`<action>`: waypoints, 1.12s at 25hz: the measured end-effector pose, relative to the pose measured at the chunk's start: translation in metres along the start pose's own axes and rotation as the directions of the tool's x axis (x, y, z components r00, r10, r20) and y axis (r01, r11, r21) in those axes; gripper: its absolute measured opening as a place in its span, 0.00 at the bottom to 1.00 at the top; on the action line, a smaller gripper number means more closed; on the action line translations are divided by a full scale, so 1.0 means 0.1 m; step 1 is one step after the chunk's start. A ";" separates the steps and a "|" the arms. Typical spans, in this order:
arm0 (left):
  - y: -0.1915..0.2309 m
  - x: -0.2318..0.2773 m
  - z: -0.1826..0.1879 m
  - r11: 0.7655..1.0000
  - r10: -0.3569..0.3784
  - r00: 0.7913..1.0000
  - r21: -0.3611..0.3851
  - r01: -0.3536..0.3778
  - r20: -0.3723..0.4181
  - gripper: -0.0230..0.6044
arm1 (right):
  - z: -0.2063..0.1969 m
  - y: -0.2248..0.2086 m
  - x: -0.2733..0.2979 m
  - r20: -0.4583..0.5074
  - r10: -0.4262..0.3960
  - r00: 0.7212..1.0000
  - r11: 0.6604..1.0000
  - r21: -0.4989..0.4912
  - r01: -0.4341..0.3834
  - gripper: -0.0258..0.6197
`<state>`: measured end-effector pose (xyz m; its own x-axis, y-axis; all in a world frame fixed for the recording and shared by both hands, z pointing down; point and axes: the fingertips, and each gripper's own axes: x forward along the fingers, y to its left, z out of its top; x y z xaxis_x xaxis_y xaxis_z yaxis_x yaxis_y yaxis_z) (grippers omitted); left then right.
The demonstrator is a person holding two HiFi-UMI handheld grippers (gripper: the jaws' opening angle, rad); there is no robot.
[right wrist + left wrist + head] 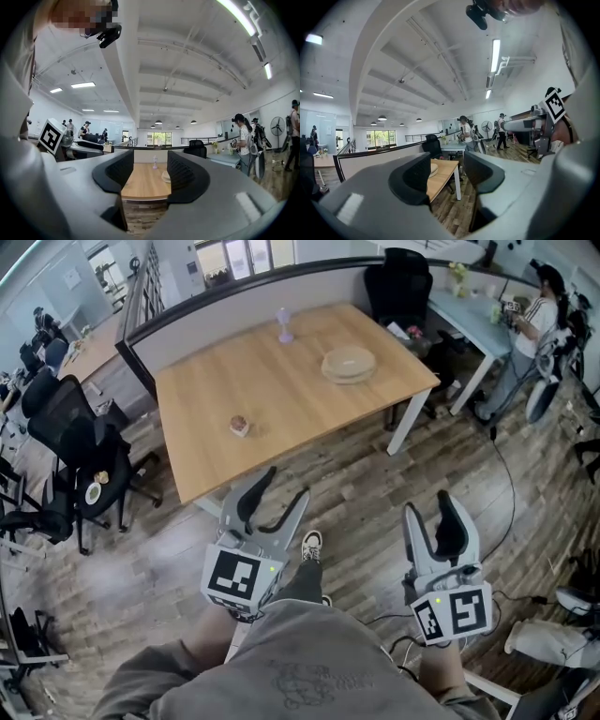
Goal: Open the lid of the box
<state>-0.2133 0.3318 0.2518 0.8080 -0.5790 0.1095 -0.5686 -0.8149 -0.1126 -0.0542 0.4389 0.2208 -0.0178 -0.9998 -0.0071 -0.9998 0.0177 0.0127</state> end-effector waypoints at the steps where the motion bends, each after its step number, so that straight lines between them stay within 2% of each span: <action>1: 0.05 0.08 -0.01 1.000 0.000 1.000 -0.002 0.000 -0.005 0.39 | -0.01 -0.04 0.09 -0.005 0.003 1.000 1.000 0.001 -0.003 0.36; 7: 0.43 0.63 0.06 0.999 -0.008 1.000 0.039 0.007 0.019 0.39 | -0.04 -0.23 0.71 -0.032 0.010 0.999 1.000 0.008 -0.009 0.36; 21: 1.55 1.96 0.14 0.997 -0.063 0.998 0.040 0.062 0.009 0.39 | -0.02 -0.59 2.35 -0.092 0.011 0.996 1.000 0.003 -0.010 0.36; 26: 1.92 2.26 0.12 0.998 -0.061 0.998 0.029 0.061 0.018 0.39 | -0.01 -0.64 2.82 -0.094 0.010 0.996 1.000 -0.011 -0.011 0.36; 28: 2.01 2.33 0.08 0.998 -0.058 0.998 -0.002 0.058 0.007 0.39 | -0.03 -0.63 2.95 -0.103 0.016 0.995 1.000 -0.015 -0.018 0.36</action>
<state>-0.1384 0.0334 0.2464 0.8407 -0.5304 0.1094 -0.5210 -0.8472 -0.1038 0.0032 0.1428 0.2207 -0.0325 -0.9948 0.0963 -0.9990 0.0354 0.0279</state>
